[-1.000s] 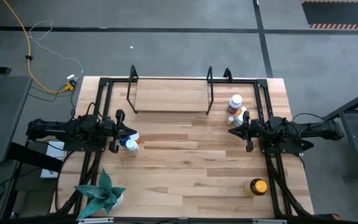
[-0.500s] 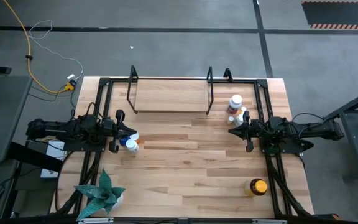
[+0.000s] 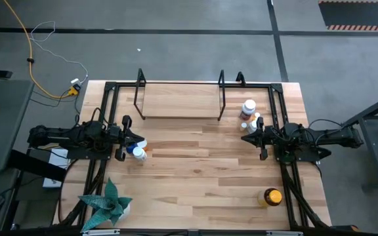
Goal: Pick and place medicine bottles onto shelf by color
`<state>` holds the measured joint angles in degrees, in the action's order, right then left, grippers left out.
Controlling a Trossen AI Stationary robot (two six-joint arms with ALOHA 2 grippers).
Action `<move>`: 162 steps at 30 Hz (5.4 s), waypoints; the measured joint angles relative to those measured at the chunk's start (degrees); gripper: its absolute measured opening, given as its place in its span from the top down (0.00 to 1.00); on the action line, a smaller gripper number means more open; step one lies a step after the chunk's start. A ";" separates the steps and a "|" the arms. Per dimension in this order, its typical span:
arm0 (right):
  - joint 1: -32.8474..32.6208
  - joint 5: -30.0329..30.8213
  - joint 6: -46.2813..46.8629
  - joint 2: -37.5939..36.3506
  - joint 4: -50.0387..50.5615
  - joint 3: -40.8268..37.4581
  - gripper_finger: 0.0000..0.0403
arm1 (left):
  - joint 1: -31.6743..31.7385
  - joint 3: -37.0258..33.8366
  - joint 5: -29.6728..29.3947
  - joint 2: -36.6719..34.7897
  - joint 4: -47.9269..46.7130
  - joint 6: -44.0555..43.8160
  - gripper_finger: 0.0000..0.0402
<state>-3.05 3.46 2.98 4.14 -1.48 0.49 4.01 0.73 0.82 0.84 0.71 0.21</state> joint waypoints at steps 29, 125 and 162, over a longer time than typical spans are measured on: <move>0.00 0.06 1.98 0.04 -1.50 0.00 1.00 | -0.01 0.00 0.00 0.02 0.00 0.00 0.99; 27.26 32.36 19.63 52.06 34.01 60.52 0.46 | -0.02 0.00 0.00 0.02 0.00 0.00 0.99; 36.17 -7.13 -13.44 99.05 33.28 86.32 0.45 | -0.02 0.00 0.00 0.00 0.00 0.00 0.99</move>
<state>33.13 -3.66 -10.46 103.19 31.80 86.80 3.99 0.73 0.82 0.84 0.71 0.21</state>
